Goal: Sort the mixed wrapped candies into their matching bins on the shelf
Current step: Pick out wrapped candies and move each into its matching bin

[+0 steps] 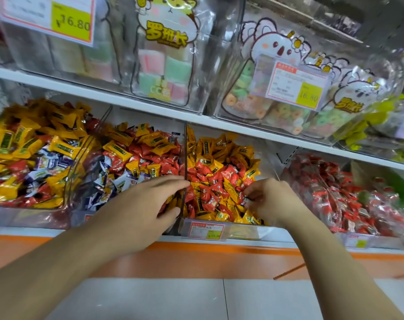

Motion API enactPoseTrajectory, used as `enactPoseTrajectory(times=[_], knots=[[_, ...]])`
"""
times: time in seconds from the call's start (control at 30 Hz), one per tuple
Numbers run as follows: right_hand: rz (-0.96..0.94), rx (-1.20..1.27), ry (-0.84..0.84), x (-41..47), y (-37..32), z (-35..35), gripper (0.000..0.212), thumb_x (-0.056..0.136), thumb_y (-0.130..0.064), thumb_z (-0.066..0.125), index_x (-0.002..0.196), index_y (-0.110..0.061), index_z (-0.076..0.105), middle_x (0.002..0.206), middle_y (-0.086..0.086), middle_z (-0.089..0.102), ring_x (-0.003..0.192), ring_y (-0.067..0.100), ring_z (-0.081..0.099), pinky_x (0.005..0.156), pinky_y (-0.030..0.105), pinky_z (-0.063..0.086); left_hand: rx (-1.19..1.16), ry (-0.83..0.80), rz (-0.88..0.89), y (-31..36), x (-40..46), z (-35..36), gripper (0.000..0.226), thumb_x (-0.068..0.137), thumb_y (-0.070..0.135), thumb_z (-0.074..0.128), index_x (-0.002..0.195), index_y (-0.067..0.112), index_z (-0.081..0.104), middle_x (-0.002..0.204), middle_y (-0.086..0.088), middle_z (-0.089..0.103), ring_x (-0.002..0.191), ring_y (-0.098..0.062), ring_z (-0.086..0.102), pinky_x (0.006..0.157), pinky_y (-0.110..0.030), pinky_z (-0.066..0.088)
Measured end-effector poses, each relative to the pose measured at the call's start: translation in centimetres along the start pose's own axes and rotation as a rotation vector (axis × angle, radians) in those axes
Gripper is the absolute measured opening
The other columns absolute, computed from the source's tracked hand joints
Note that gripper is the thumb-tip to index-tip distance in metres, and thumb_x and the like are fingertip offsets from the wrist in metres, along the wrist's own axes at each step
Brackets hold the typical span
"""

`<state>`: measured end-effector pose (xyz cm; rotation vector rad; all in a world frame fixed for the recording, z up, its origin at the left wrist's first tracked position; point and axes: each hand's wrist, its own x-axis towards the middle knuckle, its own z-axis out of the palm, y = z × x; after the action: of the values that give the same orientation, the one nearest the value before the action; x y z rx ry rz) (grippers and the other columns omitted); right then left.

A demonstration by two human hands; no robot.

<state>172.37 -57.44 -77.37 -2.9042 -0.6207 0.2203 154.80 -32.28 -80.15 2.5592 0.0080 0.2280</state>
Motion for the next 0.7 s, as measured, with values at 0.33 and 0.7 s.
enactPoseTrajectory(times=[0.33,0.7], knots=[[0.008,-0.016,0.147,0.0,0.2,-0.3,0.024,0.088,-0.010,0.066,0.072,-0.028,0.074,0.075,-0.010,0.071,0.073,0.012,0.067,0.071,0.035,0.062,-0.001,0.027,0.010,-0.2,0.0,0.2,0.058,0.102,0.046,0.054,0.155,0.052,0.031,0.157,0.038,0.026,0.144,0.009,0.029,0.114,-0.019,0.028],[-0.312,0.714,0.169,-3.7,-9.0,-1.1,0.013,0.091,-0.013,0.078,0.084,-0.024,0.078,0.076,-0.008,0.073,0.074,0.008,0.067,0.065,0.018,0.051,-0.169,0.180,-0.052,0.5,0.1,-1.3,0.046,0.091,0.055,0.064,0.135,0.043,0.056,0.127,0.029,0.060,0.117,0.011,0.054,0.093,-0.010,0.041]])
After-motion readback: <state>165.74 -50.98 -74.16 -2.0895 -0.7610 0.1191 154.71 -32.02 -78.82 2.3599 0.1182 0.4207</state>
